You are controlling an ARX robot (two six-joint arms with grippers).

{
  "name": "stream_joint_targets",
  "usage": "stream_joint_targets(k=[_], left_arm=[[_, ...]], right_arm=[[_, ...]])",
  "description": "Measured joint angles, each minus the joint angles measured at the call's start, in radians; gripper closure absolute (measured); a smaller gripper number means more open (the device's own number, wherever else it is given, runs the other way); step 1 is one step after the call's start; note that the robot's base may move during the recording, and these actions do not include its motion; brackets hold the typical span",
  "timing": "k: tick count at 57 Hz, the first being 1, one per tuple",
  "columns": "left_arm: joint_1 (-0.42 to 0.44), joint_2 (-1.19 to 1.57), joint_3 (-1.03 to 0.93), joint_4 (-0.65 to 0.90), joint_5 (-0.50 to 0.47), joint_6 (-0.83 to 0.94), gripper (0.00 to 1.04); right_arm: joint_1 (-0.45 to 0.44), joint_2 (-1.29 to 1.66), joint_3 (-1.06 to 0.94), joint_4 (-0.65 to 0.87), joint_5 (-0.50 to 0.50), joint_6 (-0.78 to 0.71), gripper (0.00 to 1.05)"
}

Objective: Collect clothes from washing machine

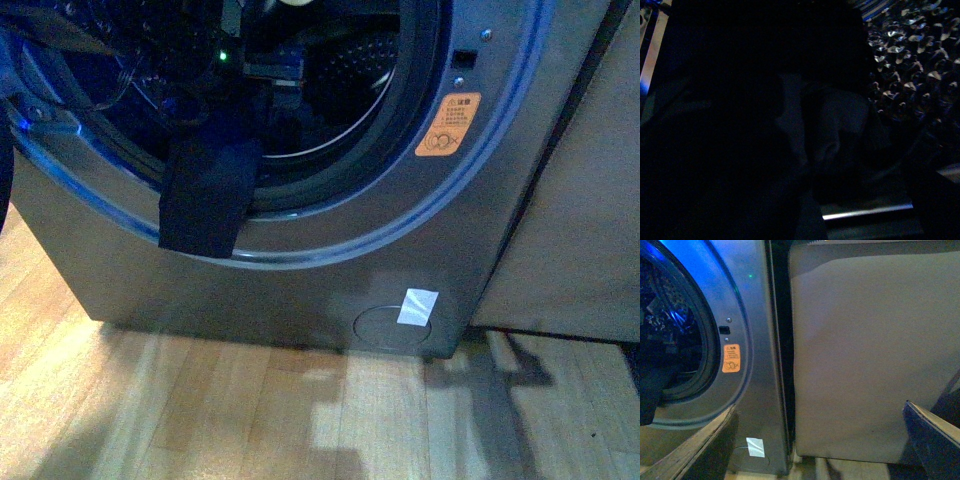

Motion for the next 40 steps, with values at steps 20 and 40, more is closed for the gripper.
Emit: stream_joint_targets(k=[20,40], left_arm=[[-0.006,0.215,0.302,-0.146,-0.019,0.011,0.07],[-0.01,0.353,0.523,-0.32,-0.183,0.029,0.07]], right_arm=[[0.0,0.0,0.0,0.0,0.0,0.0,0.07],[0.0,0.0,0.0,0.0,0.0,0.0,0.07]])
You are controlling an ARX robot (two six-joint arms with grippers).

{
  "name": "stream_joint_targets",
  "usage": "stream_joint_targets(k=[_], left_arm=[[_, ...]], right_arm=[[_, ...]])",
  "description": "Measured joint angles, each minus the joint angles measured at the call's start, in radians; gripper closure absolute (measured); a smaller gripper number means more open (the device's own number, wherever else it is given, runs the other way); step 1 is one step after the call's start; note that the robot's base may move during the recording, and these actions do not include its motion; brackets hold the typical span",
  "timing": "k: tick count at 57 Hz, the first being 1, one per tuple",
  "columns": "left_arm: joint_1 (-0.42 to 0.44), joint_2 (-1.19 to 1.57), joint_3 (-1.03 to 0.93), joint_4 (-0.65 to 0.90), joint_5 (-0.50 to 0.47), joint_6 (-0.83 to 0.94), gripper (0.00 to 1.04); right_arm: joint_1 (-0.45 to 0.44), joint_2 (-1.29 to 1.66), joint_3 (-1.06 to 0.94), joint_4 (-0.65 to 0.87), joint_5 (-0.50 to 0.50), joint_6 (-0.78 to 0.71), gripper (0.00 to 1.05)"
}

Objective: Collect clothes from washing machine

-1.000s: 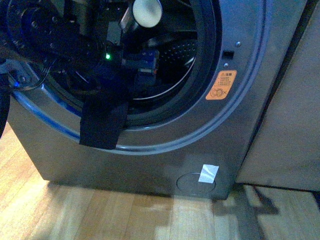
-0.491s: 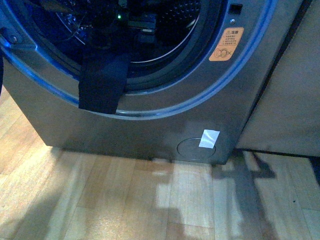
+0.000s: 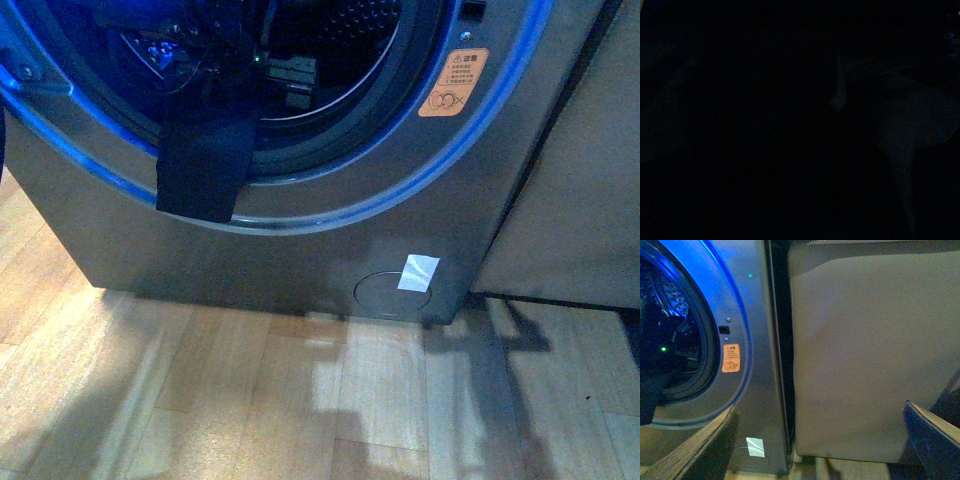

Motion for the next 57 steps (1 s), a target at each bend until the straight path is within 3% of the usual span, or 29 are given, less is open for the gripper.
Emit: stream_joint_targets(k=[17,22,32,40,48,57], left_arm=[[-0.002,0.016,0.051,-0.104,-0.036,-0.003,0.07],[-0.003,0.014,0.048,-0.118,-0.043,-0.016,0.2],[-0.003,-0.064,-0.104,-0.047,-0.031,-0.063,0.59],[-0.003,-0.126,-0.217,0.013,-0.023,-0.085,0.81],[-0.011,-0.185,-0.328,0.095,-0.019,-0.096,0.96],[-0.035,-0.287,-0.518,0.24,-0.007,-0.071,0.98]], right_arm=[[0.0,0.0,0.0,0.0,0.0,0.0,0.07],[0.0,0.0,0.0,0.0,0.0,0.0,0.07],[0.0,0.0,0.0,0.0,0.0,0.0,0.07],[0.0,0.0,0.0,0.0,0.0,0.0,0.07],[0.0,0.0,0.0,0.0,0.0,0.0,0.07],[0.0,0.0,0.0,0.0,0.0,0.0,0.07]])
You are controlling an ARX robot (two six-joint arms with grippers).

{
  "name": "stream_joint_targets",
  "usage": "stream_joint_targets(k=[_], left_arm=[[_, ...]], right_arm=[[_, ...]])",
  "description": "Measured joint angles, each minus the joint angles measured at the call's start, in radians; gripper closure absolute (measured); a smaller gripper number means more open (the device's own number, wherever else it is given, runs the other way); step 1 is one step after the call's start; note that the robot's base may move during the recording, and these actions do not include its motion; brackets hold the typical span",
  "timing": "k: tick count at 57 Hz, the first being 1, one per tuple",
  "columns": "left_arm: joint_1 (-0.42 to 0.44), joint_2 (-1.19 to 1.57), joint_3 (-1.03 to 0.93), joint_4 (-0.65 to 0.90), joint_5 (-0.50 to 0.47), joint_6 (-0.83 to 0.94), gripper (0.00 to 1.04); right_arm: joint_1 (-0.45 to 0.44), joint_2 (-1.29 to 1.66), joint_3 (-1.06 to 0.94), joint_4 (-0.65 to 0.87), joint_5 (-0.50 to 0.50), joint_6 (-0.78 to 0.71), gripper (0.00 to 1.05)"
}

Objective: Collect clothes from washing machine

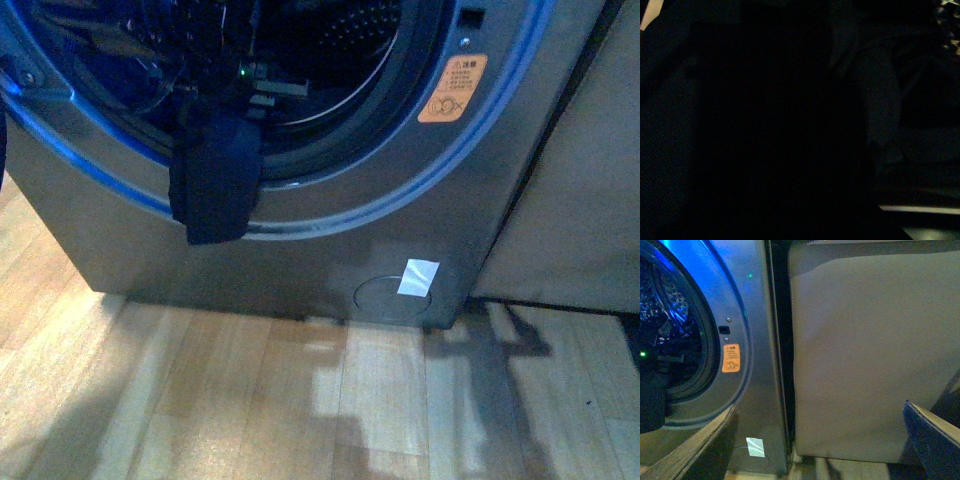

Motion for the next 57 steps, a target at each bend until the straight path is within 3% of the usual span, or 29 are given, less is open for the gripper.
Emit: stream_joint_targets(k=[15,30,43,57], left_arm=[[-0.065,-0.259,-0.403,0.239,0.035,0.054,0.98],[-0.072,-0.555,-0.756,0.423,0.086,0.133,0.98],[-0.096,-0.882,-0.958,0.412,0.192,0.162,0.98],[-0.136,-1.172,-0.945,0.286,0.266,0.156,0.98]], right_arm=[[0.0,0.0,0.0,0.0,0.0,0.0,0.07],[0.0,0.0,0.0,0.0,0.0,0.0,0.07],[0.0,0.0,0.0,0.0,0.0,0.0,0.07],[0.0,0.0,0.0,0.0,0.0,0.0,0.07]])
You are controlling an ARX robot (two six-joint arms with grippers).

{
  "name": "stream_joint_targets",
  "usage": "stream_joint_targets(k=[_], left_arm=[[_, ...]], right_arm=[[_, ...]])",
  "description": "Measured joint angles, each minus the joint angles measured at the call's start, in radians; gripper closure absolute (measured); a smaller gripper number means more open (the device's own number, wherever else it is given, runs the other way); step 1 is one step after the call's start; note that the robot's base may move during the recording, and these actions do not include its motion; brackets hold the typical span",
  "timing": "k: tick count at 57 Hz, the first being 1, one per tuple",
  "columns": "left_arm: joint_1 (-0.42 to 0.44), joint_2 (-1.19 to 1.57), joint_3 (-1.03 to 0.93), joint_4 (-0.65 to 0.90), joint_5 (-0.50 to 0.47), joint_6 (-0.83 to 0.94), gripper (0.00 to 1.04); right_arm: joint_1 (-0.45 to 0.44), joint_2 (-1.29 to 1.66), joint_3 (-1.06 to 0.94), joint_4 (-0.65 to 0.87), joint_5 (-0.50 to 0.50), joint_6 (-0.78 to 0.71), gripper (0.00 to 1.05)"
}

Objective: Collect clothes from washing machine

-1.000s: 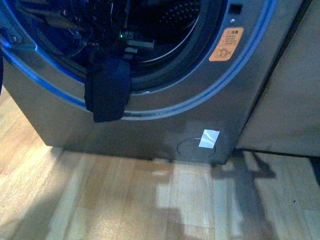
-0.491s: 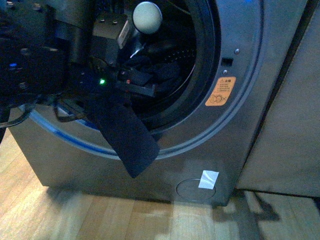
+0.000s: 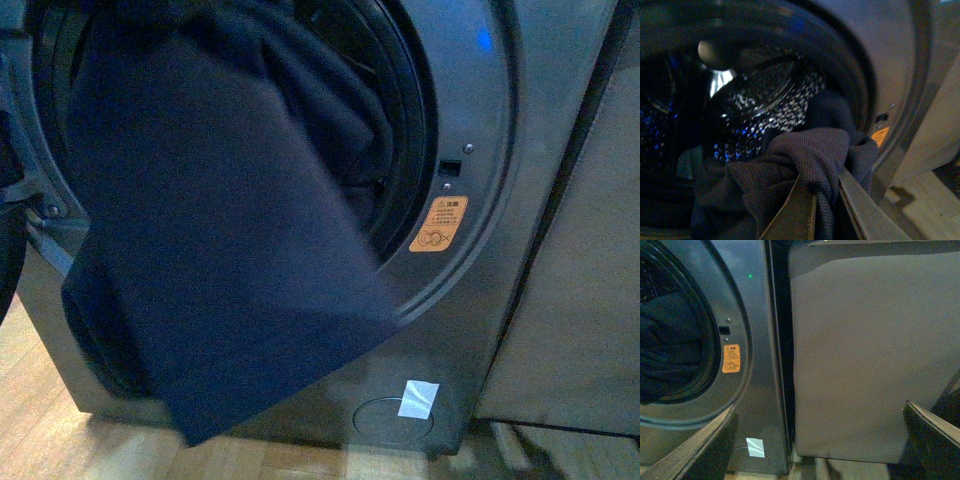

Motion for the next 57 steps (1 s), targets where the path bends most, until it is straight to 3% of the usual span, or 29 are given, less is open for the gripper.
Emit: stream_joint_targets(k=[13,30,47,57], left_arm=[[-0.113,-0.105,0.146,-0.091,0.012,0.012,0.98],[-0.267,-0.033,0.451,-0.186,-0.028,0.082,0.98],[-0.347,0.226,0.943,-0.385,-0.047,0.106,0.98],[-0.357,0.427,1.348,-0.59,-0.031,0.075,0.98]], right_arm=[[0.0,0.0,0.0,0.0,0.0,0.0,0.07],[0.0,0.0,0.0,0.0,0.0,0.0,0.07],[0.0,0.0,0.0,0.0,0.0,0.0,0.07],[0.0,0.0,0.0,0.0,0.0,0.0,0.07]])
